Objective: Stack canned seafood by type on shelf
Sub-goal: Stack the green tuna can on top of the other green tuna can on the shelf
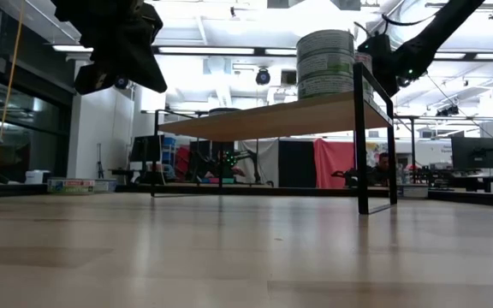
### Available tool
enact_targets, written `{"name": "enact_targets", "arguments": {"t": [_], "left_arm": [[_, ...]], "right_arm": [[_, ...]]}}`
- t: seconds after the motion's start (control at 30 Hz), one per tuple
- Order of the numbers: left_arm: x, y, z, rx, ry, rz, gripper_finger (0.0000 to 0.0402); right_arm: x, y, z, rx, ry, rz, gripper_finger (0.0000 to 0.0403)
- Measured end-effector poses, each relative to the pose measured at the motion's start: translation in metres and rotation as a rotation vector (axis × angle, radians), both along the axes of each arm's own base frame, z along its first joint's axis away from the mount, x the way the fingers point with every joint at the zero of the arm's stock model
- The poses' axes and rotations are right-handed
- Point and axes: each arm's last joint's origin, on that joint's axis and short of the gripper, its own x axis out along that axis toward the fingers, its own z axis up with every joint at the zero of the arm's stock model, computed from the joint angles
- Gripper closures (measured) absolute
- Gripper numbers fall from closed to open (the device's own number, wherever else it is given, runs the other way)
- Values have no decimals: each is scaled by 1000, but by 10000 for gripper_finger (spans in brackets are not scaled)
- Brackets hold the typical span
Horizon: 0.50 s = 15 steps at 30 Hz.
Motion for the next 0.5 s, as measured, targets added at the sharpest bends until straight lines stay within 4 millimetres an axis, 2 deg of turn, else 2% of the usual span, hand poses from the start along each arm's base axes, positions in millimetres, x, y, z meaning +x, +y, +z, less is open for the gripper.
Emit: {"name": "enact_targets", "arguments": {"t": [0.1,0.2,0.33,0.5], "left_arm": [[0,0,0,-8,0,8,401],[0,0,0,-8,1,8,401],[0,0,0,8,5,-3,401],[0,0,0,17,8,-11,401]], "right_arm": [[-1,8,4,-31,-20,120,293],[-6,20,-3,-20,1,166,293],[-13,30,-11,44,69,145,293],[-2,42,-20,121,132,177,293]]}}
